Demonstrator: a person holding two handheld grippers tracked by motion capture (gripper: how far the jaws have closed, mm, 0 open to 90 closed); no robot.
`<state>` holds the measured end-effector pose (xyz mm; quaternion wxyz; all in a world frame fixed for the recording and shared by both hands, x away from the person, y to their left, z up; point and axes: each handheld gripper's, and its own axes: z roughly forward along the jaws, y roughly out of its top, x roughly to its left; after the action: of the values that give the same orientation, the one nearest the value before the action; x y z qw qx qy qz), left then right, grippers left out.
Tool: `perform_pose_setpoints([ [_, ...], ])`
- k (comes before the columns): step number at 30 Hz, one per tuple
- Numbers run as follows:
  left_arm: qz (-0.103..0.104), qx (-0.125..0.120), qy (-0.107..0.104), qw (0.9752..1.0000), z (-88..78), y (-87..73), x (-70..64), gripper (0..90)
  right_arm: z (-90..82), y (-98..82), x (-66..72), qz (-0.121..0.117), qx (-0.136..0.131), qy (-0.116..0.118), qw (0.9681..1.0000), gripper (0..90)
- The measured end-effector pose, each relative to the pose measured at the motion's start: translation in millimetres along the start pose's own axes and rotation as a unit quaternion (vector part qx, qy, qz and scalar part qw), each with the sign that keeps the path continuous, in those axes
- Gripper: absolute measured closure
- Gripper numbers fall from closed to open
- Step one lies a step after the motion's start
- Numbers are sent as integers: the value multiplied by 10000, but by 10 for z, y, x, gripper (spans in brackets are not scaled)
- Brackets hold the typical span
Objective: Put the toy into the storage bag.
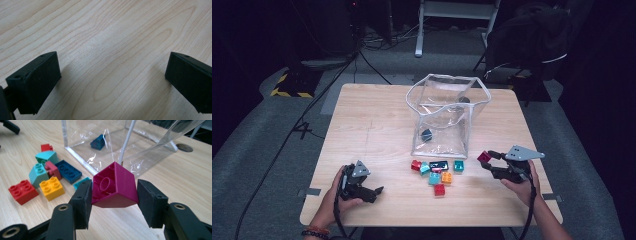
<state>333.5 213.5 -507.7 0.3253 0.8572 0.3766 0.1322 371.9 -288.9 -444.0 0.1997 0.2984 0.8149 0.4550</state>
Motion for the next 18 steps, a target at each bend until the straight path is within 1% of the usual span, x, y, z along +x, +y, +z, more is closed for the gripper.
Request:
perform_pose_setpoints([
  [5, 0, -2, 4, 10000, 0, 0, 0, 3, -63, 95, -94, 11, -54, -70, 10000, 478],
  [8, 5, -9, 8, 10000, 1, 0, 0, 4, -100, 190, -152, 39, -89, -146, 9998, 478],
  [11, -49, 0, 17, 10000, -2, -5, -7, 4, -145, 291, -200, 76, -155, -246, 9995, 478],
  [18, -48, 0, 18, 10000, -3, -5, -7, 4, -200, 499, -254, 50, -216, -428, 9988, 478],
])
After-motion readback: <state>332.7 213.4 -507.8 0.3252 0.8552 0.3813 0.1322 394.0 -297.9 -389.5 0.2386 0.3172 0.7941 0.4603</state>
